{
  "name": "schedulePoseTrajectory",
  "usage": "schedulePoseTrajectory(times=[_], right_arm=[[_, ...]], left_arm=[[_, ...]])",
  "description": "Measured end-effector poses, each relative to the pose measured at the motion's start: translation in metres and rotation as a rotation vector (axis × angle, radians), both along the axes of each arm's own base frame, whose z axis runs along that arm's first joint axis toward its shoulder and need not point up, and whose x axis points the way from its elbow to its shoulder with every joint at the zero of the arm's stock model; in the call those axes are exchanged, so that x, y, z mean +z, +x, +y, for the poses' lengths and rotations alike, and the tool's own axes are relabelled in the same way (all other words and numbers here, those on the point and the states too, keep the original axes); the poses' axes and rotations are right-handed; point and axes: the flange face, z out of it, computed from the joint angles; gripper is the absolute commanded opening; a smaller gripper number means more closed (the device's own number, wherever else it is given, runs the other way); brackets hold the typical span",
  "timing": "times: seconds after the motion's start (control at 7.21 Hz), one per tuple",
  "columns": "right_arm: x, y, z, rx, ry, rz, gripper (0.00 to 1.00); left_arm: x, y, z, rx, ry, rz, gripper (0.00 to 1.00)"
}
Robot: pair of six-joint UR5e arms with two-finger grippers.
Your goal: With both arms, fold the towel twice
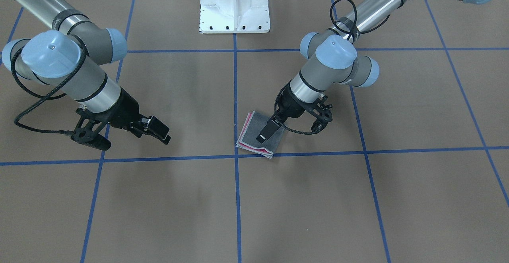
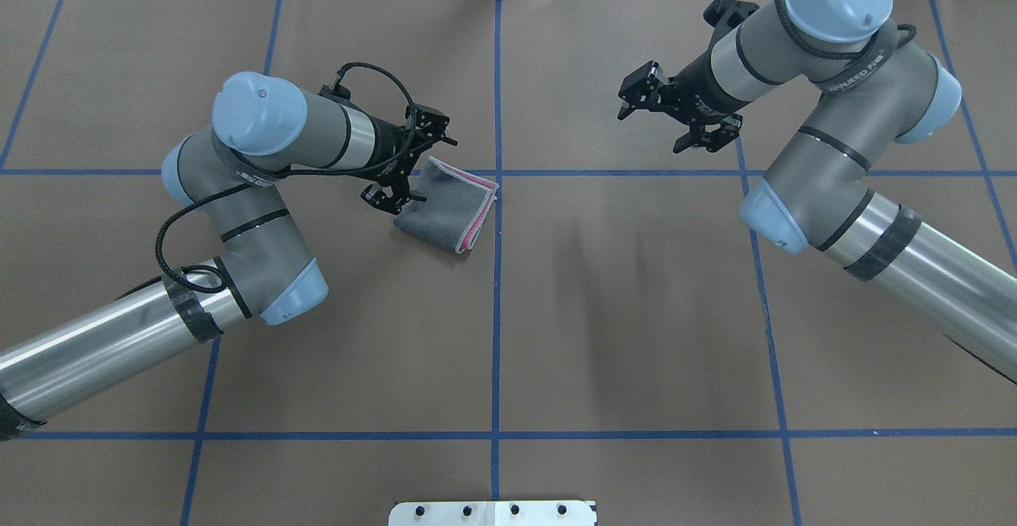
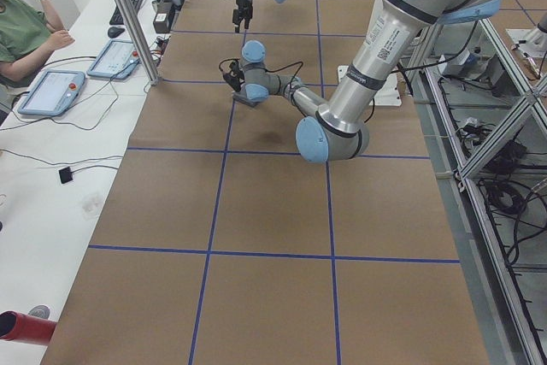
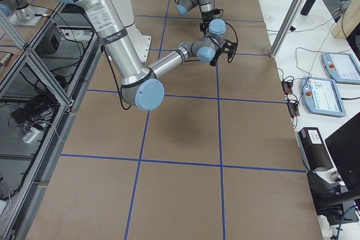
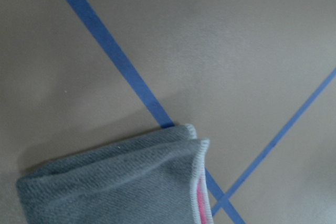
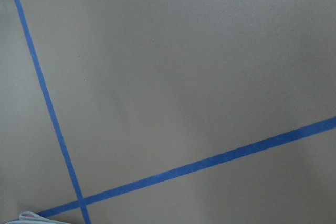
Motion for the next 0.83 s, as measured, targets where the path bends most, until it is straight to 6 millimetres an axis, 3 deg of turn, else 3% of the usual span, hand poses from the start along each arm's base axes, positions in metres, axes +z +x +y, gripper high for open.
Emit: schedulePoseTrajectory(times=[0.42, 0.83], right_arm=[[0.007, 0.066, -0.032, -0.022, 0.066, 0.067, 1.0], [0.034, 0.137, -0.056, -0.146, 0.169, 0.288, 1.0]], left_arm=[[-0.003, -0.068, -0.042, -0.032, 0.092, -0.029, 1.0], [0.025, -0.131, -0.077, 0.058, 0.349, -0.349, 1.0]])
